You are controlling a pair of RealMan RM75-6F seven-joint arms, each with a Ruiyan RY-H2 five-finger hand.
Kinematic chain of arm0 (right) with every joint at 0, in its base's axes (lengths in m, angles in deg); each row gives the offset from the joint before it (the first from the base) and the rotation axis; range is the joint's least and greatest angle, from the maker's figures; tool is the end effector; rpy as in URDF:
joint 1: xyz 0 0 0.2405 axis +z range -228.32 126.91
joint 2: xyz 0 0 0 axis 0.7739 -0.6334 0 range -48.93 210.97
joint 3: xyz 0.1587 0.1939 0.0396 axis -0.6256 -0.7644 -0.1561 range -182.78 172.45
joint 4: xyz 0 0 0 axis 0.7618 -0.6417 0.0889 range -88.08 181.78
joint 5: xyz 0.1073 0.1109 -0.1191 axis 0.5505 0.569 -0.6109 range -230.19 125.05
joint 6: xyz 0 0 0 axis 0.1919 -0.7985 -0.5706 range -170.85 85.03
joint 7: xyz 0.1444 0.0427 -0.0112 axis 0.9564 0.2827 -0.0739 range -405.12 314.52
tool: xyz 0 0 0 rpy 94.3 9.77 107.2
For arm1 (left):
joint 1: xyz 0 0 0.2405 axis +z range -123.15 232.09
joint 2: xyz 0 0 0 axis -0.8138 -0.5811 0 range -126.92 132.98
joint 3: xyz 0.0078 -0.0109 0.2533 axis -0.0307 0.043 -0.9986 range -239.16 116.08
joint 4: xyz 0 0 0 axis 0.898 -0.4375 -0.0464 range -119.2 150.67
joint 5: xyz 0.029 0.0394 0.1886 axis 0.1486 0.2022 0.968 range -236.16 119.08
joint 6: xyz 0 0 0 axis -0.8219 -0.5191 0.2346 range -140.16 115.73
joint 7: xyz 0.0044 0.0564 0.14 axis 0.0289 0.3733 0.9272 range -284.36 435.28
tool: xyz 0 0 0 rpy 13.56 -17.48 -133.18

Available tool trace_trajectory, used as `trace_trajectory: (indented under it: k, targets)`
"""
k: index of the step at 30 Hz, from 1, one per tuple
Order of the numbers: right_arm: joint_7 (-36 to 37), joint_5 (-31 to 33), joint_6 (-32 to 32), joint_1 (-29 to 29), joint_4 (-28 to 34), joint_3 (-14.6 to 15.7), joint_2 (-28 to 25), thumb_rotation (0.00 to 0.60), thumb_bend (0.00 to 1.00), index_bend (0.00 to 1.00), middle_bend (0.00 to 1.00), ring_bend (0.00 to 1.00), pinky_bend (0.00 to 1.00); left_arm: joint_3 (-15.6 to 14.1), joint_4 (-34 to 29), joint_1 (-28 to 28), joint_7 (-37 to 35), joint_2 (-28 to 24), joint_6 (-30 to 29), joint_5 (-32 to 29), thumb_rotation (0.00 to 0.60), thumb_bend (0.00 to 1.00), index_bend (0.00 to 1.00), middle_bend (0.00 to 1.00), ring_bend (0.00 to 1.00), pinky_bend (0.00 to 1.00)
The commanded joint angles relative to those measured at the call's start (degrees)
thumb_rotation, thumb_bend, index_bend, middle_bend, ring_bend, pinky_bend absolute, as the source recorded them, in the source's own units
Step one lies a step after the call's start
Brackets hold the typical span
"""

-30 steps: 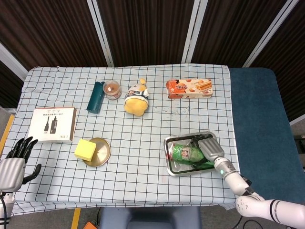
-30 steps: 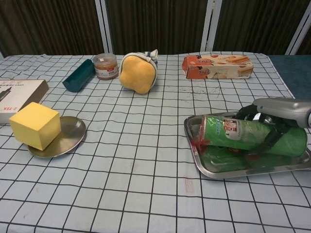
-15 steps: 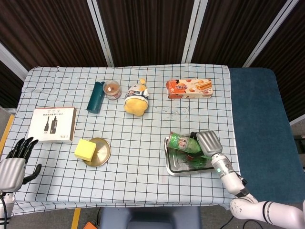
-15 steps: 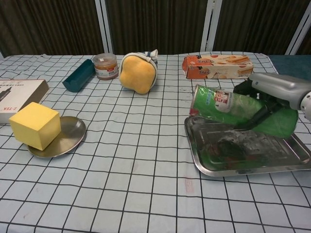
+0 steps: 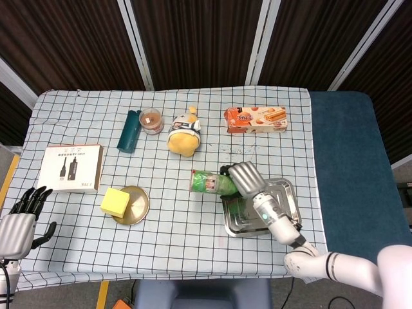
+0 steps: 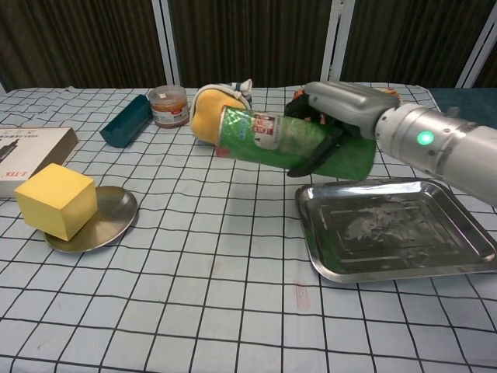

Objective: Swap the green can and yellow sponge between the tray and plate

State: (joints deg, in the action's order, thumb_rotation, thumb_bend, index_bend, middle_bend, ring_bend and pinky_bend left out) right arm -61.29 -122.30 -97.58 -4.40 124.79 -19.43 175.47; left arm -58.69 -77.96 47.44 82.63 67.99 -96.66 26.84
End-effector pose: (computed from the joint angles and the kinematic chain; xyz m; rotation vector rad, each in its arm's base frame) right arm -0.1032 -0.3654 -0.0167 1.8876 -0.8595 1.0832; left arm -0.2920 0.1973 0.1641 -1.4346 -0.8257 -0.8595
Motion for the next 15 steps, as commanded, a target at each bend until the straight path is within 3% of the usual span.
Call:
trace_trajectory:
  k: [1, 9, 12, 15]
  targets:
    - [-1.04, -1.23, 2.17, 5.62, -9.85, -2.3, 8.26, 0.6, 0.14, 0.84, 0.67, 0.69, 0.78, -0.05, 0.02, 0.1, -0.54, -0.19, -0.21, 0.25, 0.6, 0.39, 0.11, 0.09, 0.06, 0.27]
    - [3.73, -2.72, 2.91, 10.95, -23.06, -4.18, 16.67, 0.6, 0.14, 0.82, 0.67, 0.67, 0.76, -0.35, 0.32, -0.04, -1.66, -0.56, 0.02, 0.95, 0.6, 0.39, 0.11, 0.1, 0.06, 0.27]
    - [6.44, -2.56, 4.61, 11.91, -25.09, -4.33, 17.74, 0.6, 0.14, 0.69, 0.58, 0.53, 0.67, -0.39, 0.33, 0.03, -1.92, -0.64, -0.15, 1.11, 0.6, 0.39, 0.11, 0.1, 0.06, 0.27]
    - [9.02, -1.91, 7.03, 12.42, -25.05, -4.49, 17.5, 0.6, 0.14, 0.49, 0.38, 0.31, 0.5, -0.37, 0.3, 0.1, -2.18, -0.71, -0.3, 1.16, 0.6, 0.39, 0.11, 0.11, 0.06, 0.27]
